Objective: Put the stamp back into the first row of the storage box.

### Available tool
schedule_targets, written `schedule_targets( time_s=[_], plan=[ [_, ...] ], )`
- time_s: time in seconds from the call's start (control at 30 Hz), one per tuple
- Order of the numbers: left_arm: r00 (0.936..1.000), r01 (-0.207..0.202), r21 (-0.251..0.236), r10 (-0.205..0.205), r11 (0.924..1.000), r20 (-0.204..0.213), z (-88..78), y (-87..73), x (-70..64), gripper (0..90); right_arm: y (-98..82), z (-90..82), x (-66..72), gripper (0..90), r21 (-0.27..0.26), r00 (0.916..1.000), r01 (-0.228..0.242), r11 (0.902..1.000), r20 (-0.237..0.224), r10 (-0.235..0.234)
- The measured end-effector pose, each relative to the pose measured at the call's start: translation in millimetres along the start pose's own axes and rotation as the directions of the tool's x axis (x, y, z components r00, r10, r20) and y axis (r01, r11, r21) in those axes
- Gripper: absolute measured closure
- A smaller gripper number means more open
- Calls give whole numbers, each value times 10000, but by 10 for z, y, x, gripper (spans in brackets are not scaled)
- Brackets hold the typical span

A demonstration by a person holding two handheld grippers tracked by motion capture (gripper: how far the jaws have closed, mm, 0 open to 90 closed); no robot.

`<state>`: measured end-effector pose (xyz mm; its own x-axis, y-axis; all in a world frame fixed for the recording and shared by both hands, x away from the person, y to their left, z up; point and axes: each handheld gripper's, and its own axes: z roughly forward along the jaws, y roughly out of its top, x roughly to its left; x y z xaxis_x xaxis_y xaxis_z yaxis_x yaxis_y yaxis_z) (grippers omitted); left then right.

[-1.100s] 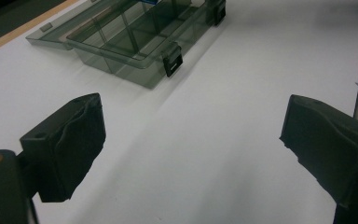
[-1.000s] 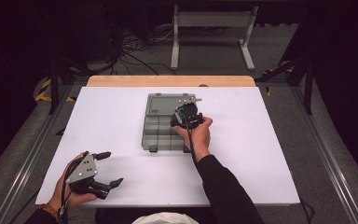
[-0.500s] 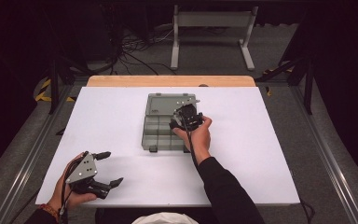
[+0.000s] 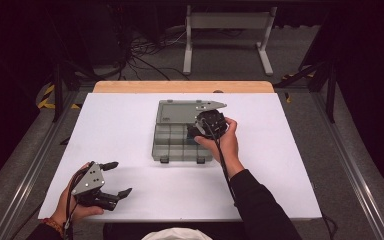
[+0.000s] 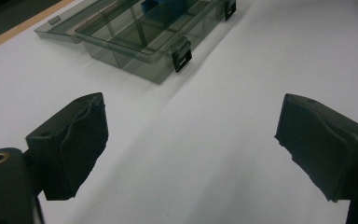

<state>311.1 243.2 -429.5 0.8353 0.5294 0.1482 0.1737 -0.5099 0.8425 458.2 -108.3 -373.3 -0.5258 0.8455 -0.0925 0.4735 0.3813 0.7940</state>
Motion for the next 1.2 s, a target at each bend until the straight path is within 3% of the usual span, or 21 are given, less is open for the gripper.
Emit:
schedule_targets(
  time_s=[0.2, 0.33, 0.63, 0.7, 1.03, 1.2],
  plan=[
    [9996, 130, -42, -131, 9999, -240, -3, -1, 22, 103, -27, -199, -37, 217, -664, 9946, 693, 9954, -726, -741],
    [9982, 314, -39, -316, 9995, -519, 5, -2, 27, 131, -70, -296, -30, 211, -929, 9868, 1315, 9870, -830, -1393],
    [9966, 359, 93, -351, 9993, -752, 19, 1, 42, 149, -178, -518, -49, 194, -1741, 9696, 1748, 9691, -1406, -2001],
    [9959, 345, 130, -333, 9993, -840, 19, 2, 48, 154, -214, -558, -51, 188, -1857, 9683, 1843, 9652, -1344, -2107],
    [9953, 453, -91, -460, 9989, -854, -9, -3, 88, 157, -388, -738, -90, 148, -2156, 9517, 2227, 9507, -1632, -2600],
    [9953, 400, -55, -403, 9992, -875, -15, -3, 95, 157, -502, -815, -101, 198, -2140, 9373, 2630, 9408, -1742, -3017]
  ],
)
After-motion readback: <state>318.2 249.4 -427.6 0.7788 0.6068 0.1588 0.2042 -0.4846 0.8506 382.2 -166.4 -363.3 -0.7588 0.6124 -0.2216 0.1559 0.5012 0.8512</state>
